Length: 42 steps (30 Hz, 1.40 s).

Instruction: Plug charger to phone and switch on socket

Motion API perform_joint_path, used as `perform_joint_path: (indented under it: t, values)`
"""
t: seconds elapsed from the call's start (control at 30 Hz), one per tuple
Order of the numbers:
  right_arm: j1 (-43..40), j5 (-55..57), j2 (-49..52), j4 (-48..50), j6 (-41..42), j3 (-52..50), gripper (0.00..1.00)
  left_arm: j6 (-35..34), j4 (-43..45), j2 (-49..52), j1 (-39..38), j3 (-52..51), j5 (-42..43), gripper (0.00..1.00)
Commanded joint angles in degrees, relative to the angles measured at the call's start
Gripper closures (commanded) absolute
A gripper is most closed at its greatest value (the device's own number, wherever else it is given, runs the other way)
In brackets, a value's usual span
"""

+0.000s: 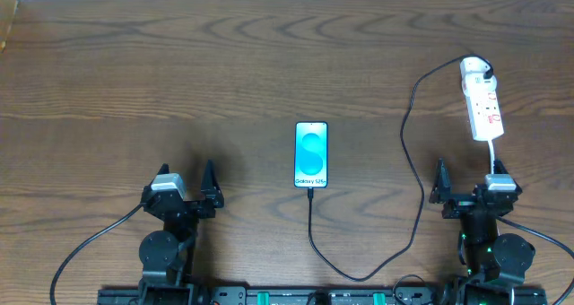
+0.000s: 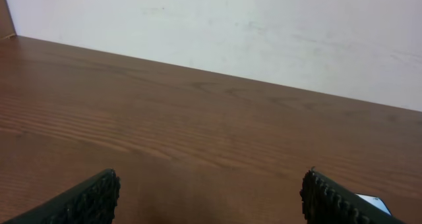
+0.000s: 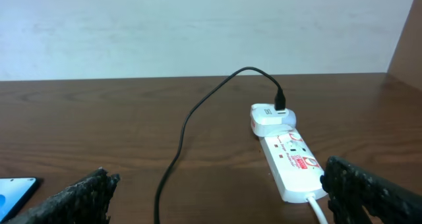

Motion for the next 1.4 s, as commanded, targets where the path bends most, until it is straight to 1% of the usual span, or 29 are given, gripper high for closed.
perform_joint_path:
  t: [0.0, 1.0, 1.2, 1.37]
  values:
    - [0.2, 1.0, -0.5, -0.3, -0.9, -0.1, 0.01, 0.9, -2.3, -0.4, 0.3, -1.1, -0.6, 0.12]
    - [0.7, 1.0, -0.5, -0.3, -0.9, -0.1, 0.01, 0.9, -2.3, -0.4, 0.3, -1.1, -0.6, 0.12]
    - [6.6, 1.0, -0.5, -0.3, -0.9, -0.1, 0.01, 0.9, -2.3, -0.4, 0.3, -1.1, -0.6, 0.12]
    - [8.3, 1.0, -0.5, -0.3, -0.9, -0.1, 0.01, 0.9, -2.3, -0.4, 0.3, -1.1, -0.6, 0.12]
